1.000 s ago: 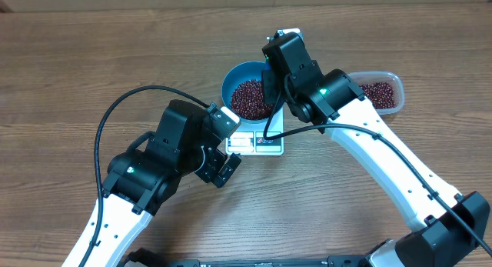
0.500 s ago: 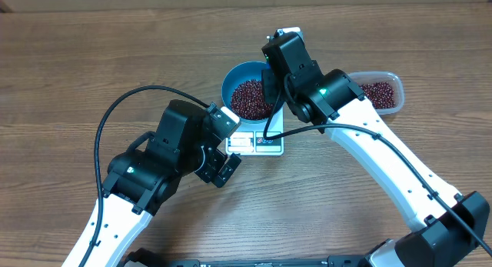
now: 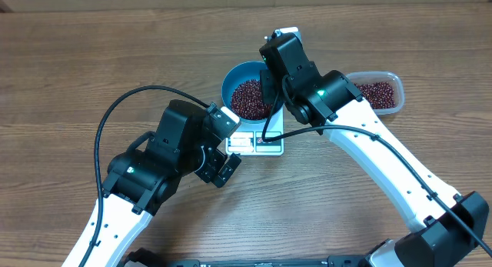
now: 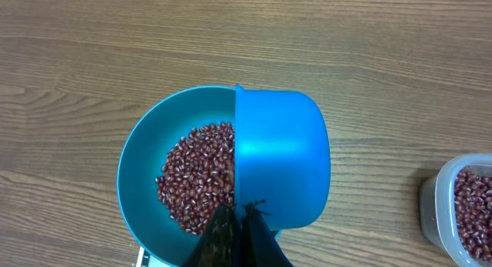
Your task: Scoop item into bowl and weigh 150g on scale
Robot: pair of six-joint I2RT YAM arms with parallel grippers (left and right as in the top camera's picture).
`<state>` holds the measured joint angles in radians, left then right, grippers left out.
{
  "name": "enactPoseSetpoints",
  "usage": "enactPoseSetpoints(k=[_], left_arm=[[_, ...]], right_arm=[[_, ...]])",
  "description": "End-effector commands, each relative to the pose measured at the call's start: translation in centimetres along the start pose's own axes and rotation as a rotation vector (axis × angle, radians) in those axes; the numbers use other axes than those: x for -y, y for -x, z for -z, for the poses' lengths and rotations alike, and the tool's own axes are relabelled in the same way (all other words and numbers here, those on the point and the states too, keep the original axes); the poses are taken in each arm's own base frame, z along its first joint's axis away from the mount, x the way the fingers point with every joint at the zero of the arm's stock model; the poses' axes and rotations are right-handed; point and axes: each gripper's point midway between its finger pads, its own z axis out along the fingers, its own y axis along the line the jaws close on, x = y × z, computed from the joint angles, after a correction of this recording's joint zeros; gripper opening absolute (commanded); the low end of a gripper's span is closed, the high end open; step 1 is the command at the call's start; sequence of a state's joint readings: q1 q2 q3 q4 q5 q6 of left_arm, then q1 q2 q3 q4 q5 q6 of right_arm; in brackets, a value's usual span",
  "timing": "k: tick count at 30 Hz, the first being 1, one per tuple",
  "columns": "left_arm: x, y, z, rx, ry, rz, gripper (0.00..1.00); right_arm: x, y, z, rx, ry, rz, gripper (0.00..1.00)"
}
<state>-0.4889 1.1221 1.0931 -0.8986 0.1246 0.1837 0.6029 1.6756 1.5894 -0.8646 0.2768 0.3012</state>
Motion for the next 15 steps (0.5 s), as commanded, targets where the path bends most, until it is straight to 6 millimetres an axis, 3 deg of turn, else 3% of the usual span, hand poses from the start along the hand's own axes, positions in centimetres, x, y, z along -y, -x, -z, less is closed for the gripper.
enactPoseSetpoints(k=[1, 10, 15], left_arm=[[0.0, 0.6, 0.3, 0.015, -0.008, -0.008, 0.99], [0.0, 0.6, 0.3, 0.015, -0.008, -0.008, 1.0], [0.0, 0.6, 0.3, 0.015, -0.008, -0.008, 0.99]], right_arm=[[-0.5, 0.9, 0.5, 0.026, 0.012, 0.001, 0.04], [-1.7, 0.2, 0.4, -0.028, 0.107, -0.086, 0.04], [-1.4, 0.2, 0.3, -0.037, 0.111, -0.114, 0.04]])
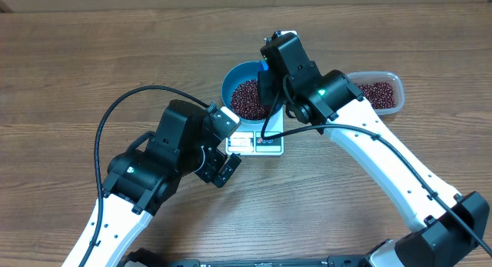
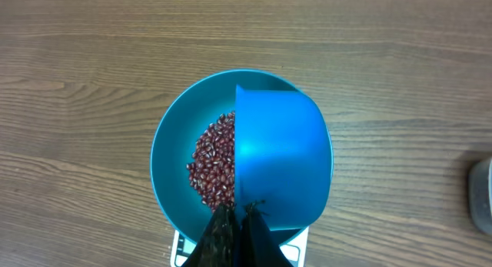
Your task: Scoop item into bowl and weigh 150g on scale
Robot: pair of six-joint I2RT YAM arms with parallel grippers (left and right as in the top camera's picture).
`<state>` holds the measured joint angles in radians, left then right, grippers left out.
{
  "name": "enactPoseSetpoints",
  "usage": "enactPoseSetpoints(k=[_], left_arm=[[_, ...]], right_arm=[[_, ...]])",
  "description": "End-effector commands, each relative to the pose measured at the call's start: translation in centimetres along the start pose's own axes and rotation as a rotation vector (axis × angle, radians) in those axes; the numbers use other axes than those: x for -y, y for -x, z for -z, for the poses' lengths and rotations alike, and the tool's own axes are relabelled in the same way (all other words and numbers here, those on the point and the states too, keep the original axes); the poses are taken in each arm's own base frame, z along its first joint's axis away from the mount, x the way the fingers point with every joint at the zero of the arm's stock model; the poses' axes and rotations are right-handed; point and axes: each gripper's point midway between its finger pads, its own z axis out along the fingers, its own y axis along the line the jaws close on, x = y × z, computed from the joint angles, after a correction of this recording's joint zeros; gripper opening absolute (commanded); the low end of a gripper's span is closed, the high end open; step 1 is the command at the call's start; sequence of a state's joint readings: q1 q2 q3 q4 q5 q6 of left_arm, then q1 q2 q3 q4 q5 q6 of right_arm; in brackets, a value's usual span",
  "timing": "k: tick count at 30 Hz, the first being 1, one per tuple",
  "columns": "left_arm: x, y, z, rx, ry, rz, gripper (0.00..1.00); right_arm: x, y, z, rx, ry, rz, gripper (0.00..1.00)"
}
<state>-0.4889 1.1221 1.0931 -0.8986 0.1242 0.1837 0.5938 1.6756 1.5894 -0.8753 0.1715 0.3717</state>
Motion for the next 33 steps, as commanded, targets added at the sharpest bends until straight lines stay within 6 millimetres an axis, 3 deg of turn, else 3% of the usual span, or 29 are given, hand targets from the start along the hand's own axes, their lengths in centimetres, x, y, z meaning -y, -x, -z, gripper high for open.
enactPoseSetpoints(k=[1, 29, 33], left_arm=[[0.0, 0.5, 0.3, 0.015, -0.008, -0.008, 1.0], [0.0, 0.6, 0.3, 0.015, -0.008, -0.008, 1.0], [0.0, 0.5, 0.3, 0.015, -0.008, -0.008, 1.0]], right_arm=[[-0.2, 1.0, 0.4, 0.013, 0.028, -0.039, 0.04], [0.2, 1.1, 0.3, 0.014, 0.023, -0.043, 0.04], [1.0, 1.5, 0.3, 0.036, -0.022, -0.036, 0.04]])
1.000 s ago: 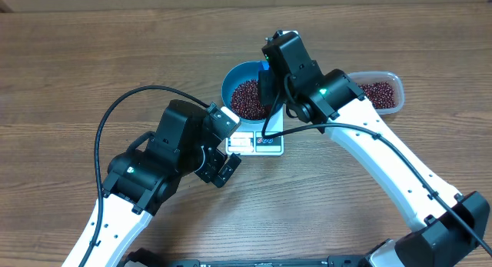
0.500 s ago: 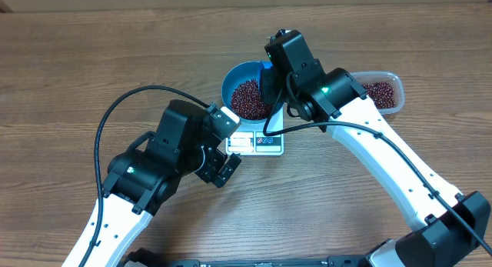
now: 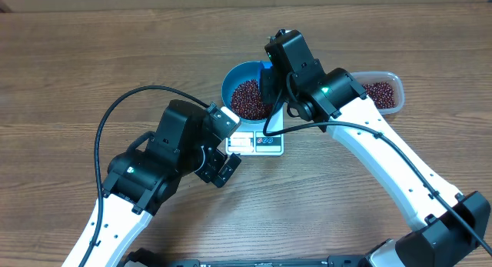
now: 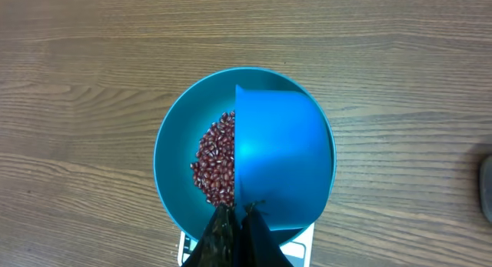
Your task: Scoop item into bowl and weigh 150g on scale
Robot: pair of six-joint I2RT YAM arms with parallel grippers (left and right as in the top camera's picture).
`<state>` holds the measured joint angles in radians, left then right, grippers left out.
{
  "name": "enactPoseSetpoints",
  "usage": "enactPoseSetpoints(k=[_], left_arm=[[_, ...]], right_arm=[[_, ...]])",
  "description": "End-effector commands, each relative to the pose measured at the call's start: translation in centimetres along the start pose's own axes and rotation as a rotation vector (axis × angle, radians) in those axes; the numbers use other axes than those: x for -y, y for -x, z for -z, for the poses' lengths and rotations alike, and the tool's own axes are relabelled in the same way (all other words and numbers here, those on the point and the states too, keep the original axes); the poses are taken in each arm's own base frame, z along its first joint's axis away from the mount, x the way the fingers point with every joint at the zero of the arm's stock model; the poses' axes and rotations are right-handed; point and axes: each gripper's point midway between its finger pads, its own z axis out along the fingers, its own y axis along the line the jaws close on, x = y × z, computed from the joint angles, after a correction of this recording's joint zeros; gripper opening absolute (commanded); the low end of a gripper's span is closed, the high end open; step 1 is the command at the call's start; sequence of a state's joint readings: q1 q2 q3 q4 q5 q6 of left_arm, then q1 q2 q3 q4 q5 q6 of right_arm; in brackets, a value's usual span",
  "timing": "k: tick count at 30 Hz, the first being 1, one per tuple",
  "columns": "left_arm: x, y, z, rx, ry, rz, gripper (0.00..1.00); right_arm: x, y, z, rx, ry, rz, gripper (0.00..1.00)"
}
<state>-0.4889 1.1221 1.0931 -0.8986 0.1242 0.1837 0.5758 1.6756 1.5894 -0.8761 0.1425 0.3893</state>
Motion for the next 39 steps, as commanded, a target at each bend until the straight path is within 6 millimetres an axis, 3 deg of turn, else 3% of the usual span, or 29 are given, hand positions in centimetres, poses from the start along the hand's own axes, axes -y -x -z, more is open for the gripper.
enactPoseSetpoints(k=[1, 19, 39], left_arm=[[0.0, 0.6, 0.3, 0.015, -0.008, -0.008, 0.99], [0.0, 0.6, 0.3, 0.015, -0.008, -0.008, 1.0], [0.0, 0.6, 0.3, 0.015, -0.008, -0.008, 1.0]], right_arm=[[0.9, 1.5, 0.4, 0.055, -0.055, -0.004, 0.04], [2.2, 1.6, 0.6, 0.066, -0.132, 0.068, 0.04], [1.8, 1.4, 0.5, 0.057, -0.106, 0.041, 0.04]])
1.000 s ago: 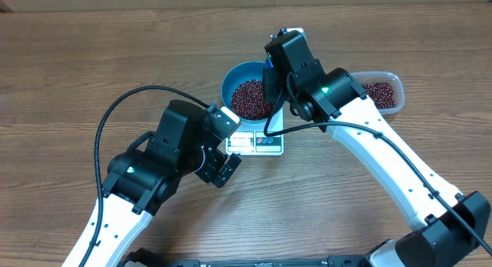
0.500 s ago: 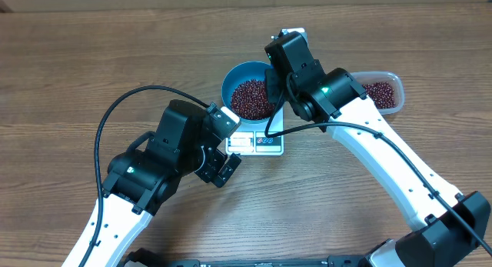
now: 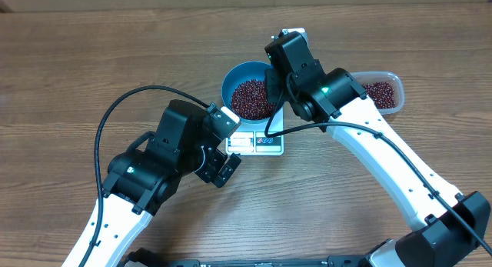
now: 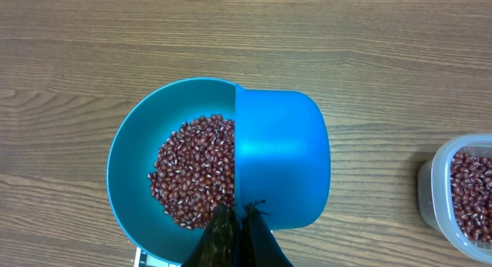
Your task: Scoop item into bowl and weigh 150g on scale
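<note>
A blue bowl [image 4: 127,198] holding red beans [image 4: 196,178] stands on the white scale [image 3: 260,142]. My right gripper [image 4: 240,211] is shut on the handle of a blue scoop [image 4: 280,155]. The scoop is turned on its side and shows its smooth outer wall. It overlaps the bowl's right rim, and its inside is hidden. In the overhead view the right gripper [image 3: 275,76] sits at the right edge of the bowl [image 3: 231,76]. My left gripper [image 3: 220,168] rests low, left of the scale. Its finger gap is unclear.
A clear plastic tub [image 3: 378,94] of red beans stands to the right of the bowl, and shows as the tub [image 4: 460,198] at the right edge of the wrist view. The left arm's black cable [image 3: 115,117] loops over the table on the left.
My right gripper with the scoop has shifted right, off the bowl's middle. More of the beans in the bowl show, and the tub is back in the wrist view. The left arm is unchanged.
At first the scoop hung on its side at the bowl's right rim, with the tub in view. Then it was over the bowl's right half and was still there 1.3 s ago. Now it is again at the right rim. The left arm has stayed put.
</note>
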Robot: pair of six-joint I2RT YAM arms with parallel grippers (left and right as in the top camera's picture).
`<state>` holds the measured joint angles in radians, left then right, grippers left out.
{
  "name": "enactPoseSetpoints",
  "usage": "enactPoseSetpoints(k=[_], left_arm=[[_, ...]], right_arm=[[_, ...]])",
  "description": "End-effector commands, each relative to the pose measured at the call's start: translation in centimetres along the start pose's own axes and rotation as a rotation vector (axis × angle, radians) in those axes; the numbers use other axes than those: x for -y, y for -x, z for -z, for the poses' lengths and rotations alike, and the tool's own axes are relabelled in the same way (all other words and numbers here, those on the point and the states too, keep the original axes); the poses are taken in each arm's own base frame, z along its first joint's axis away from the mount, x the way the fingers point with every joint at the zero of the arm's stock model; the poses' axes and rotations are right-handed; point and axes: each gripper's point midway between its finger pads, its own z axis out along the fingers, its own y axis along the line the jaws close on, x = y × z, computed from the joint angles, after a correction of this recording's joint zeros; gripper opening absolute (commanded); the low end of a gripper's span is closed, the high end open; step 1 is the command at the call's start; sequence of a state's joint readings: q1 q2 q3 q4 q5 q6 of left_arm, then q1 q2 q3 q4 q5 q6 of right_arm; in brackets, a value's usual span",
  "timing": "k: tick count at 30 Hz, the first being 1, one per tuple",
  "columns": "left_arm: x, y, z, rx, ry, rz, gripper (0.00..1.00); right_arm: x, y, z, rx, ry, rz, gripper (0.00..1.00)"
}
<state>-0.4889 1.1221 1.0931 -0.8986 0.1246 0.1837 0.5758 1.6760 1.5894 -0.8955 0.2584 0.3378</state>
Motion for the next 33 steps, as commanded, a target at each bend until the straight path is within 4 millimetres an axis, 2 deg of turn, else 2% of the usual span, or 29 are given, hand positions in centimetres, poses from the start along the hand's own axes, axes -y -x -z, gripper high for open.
enactPoseSetpoints(k=[1, 33], left_arm=[[-0.01, 0.54, 0.26, 0.015, -0.008, -0.008, 1.0], [-0.01, 0.55, 0.26, 0.015, -0.008, -0.008, 0.99]], right_arm=[[-0.13, 1.0, 0.39, 0.024, 0.007, -0.016, 0.04], [-0.51, 0.85, 0.39, 0.015, 0.03, -0.016, 0.04]])
